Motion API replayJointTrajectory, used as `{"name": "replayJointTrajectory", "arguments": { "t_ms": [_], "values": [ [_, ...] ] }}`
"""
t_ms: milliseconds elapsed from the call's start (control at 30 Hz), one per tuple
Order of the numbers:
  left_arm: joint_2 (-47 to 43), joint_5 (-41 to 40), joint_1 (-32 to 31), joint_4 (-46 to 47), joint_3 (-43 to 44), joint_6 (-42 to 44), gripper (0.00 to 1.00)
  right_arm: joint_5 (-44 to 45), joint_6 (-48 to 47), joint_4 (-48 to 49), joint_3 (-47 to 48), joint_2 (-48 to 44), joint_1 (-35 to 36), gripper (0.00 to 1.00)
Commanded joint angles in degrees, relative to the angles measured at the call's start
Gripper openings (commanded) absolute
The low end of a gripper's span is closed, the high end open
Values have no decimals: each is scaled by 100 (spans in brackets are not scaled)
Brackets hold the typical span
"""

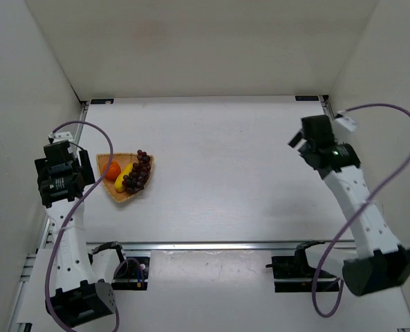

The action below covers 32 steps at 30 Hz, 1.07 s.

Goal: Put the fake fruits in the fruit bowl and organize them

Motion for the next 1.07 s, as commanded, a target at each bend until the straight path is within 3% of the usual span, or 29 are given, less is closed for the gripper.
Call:
{"name": "replayJointTrajectory", "arguments": {
  "t_ms": [0, 133, 300, 567, 1033],
  "values": [
    [-270, -184, 43, -204, 198, -258, 100, 1098, -804, -561, -517, -790, -745, 99],
    [-805, -562, 43, -372, 260, -84, 100, 529, -1155, -148, -1404, -2072, -1284, 99],
    [-1236, -862, 43, -810, 75, 58, 100, 175, -1288, -86, -2038, -2751, -1609, 99],
    [-1605, -695, 43, -917, -601, -205, 100, -624, -1605, -243, -1873, -2612, -1610, 99],
    [-1668, -624, 43, -1022, -426, -259, 100, -923, -1553, -130, -1933, -2910, -1610, 99]
  ]
}}
